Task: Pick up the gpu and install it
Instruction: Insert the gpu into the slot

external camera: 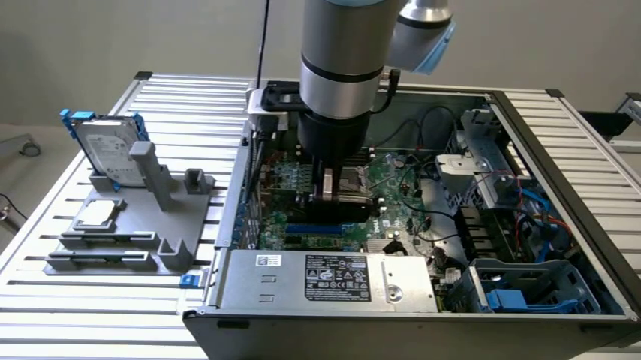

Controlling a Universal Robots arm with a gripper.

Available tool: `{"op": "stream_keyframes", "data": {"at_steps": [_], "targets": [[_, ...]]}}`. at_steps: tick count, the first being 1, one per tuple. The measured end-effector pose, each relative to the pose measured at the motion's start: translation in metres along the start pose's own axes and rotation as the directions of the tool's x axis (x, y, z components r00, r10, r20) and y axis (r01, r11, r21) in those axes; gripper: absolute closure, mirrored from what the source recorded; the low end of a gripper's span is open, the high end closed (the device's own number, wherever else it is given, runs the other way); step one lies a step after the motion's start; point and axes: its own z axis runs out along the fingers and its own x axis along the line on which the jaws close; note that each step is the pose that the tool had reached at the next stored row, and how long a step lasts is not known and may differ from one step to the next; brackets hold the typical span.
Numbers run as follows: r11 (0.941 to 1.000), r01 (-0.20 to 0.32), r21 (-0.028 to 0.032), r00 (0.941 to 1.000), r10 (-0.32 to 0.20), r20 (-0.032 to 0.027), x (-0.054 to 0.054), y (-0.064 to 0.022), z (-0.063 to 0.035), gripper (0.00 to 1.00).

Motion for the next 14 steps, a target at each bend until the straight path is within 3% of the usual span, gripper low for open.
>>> {"op": "stream_keyframes", "data": {"at_steps": [14], "targets": [[0.9996,0.028,-0.0013,0.9996,-0.028,0.0025,0.0013,0.0016,0.0043,0.73]]}}
